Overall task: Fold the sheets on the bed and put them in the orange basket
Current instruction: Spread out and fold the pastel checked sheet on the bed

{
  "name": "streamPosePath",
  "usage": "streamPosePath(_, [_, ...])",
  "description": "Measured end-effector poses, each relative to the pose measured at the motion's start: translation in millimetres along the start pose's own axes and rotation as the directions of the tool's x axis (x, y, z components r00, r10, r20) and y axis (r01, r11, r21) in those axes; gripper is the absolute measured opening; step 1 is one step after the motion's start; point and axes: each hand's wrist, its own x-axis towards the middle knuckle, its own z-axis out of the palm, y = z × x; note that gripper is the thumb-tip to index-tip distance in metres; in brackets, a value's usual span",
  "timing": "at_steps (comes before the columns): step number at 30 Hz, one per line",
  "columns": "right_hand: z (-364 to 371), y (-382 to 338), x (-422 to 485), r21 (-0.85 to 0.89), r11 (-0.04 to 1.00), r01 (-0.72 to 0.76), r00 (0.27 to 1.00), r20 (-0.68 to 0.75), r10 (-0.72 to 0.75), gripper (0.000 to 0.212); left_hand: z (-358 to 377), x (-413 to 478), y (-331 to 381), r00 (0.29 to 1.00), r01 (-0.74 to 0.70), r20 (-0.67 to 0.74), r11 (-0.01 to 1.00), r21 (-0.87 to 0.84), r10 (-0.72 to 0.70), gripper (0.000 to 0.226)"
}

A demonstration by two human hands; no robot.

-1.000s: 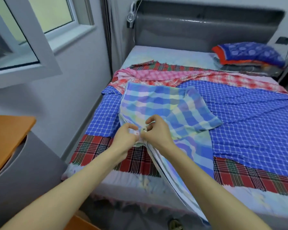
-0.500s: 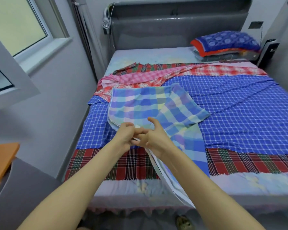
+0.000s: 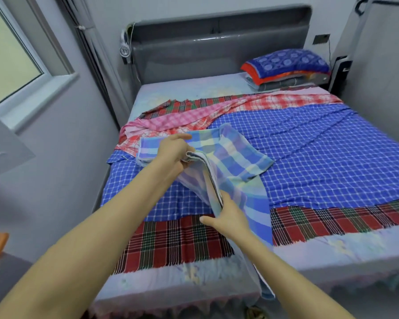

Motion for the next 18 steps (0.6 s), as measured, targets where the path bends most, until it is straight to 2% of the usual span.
streamPosePath(2, [10.2, 11.3, 11.0, -0.021, 0.994, -0.110, 0.957, -0.274, 0.100, 0.045, 13.6, -7.9, 28.4, 0.998, -0.055, 0.017, 0.998, -0.009, 0.056, 0.035])
streamPosePath(3, [11.5, 17.7, 15.3, -0.007, 0.988, -0.157, 0.920, -0.364, 0.143, 0.030, 18.8, -11.9, 41.6, 0.997, -0.080, 0.021, 0.997, -0.019, 0.081, 0.036])
streamPosePath(5, [11.3, 30.5, 21.9, 0.004, 0.982, -0.189, 0.884, -0.435, 0.172, 0.013, 27.3, -20.5, 65.8, 0.992, -0.129, 0.011, 0.990, -0.055, 0.129, 0.036])
streamPosePath(8, [5.6, 39.1, 25.2, 0.114, 0.976, -0.183, 0.855, -0.473, 0.215, 0.007, 37.2, -37.5, 101.4, 0.983, -0.180, 0.020, 0.978, -0.110, 0.183, 0.037])
streamPosePath(12, [-26.6, 37.0, 30.0, 0.249, 0.964, -0.088, 0.798, -0.562, 0.218, 0.008, 34.9, -53.5, 145.6, 0.961, -0.273, -0.002, 0.951, -0.141, 0.276, 0.036])
streamPosePath(15, [-79.1, 35.3, 30.0, 0.225, 0.971, -0.079, 0.746, -0.633, 0.208, 0.010, 22.0, -62.0, 168.7, 0.950, -0.313, -0.057, 0.932, -0.181, 0.308, 0.036])
streamPosePath(18, [-143.7, 27.2, 27.2, 0.095, 0.993, -0.072, 0.714, -0.690, 0.118, 0.009, 15.4, -69.8, 191.7, 0.940, -0.342, -0.090, 0.905, -0.253, 0.330, 0.037])
